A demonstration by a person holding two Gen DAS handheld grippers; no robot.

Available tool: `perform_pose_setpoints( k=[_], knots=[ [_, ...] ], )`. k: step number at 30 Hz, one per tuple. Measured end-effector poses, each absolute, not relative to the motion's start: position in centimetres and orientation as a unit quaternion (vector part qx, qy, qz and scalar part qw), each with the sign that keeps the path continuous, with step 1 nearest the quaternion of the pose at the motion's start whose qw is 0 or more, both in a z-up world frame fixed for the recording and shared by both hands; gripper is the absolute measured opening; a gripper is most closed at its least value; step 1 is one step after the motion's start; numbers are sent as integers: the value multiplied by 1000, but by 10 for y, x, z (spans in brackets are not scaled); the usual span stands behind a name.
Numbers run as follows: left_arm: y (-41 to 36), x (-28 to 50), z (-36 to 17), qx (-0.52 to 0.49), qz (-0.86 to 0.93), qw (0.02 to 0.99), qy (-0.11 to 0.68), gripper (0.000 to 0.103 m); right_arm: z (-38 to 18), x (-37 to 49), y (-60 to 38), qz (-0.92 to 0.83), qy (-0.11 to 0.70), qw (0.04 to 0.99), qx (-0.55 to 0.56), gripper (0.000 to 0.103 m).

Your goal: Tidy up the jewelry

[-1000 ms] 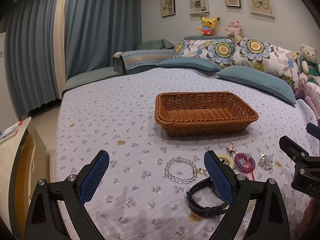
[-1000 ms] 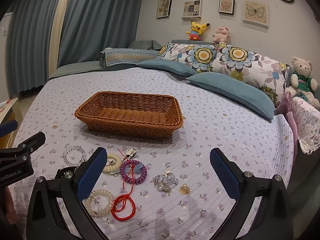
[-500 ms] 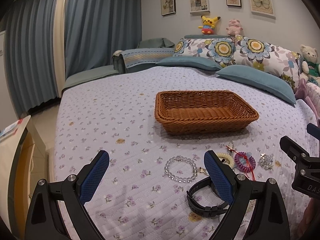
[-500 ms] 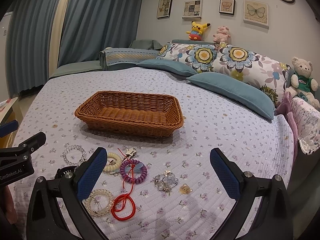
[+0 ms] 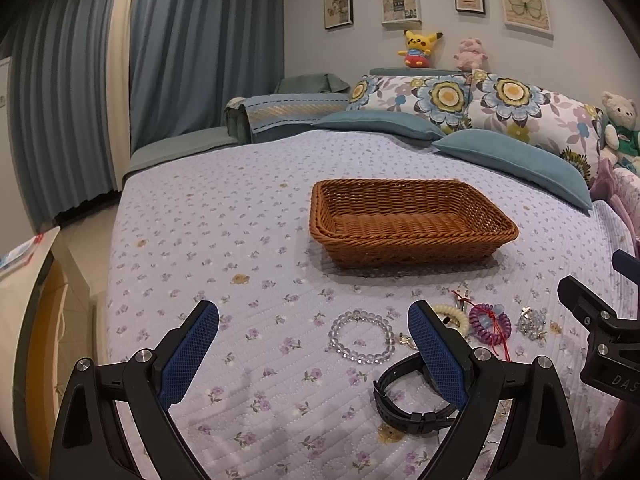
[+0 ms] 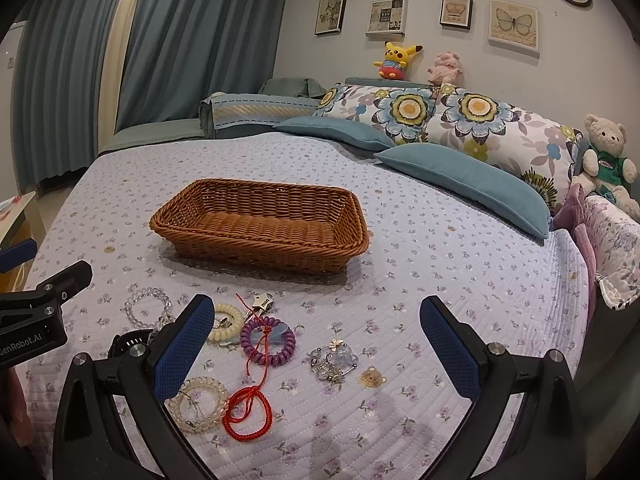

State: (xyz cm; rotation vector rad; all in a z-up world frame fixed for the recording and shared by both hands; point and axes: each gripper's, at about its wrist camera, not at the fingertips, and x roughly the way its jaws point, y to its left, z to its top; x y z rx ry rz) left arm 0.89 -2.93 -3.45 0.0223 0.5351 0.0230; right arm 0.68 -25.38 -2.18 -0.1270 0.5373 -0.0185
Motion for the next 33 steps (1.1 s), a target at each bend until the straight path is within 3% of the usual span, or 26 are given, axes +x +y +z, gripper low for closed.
perform_pose_setpoints(
  k=[18, 24, 33],
  knots=[
    [-26, 12, -36, -1, 3, 961, 275, 96, -22, 9, -255, -17, 267, 961, -71, 103],
    [-16, 15, -31, -1, -1, 961, 276, 96, -29, 25, -267, -20, 304, 950, -69, 103],
    [10, 32, -38, -44, -96, 929, 354, 96, -34, 33, -296, -12, 344, 938, -52, 103]
  ],
)
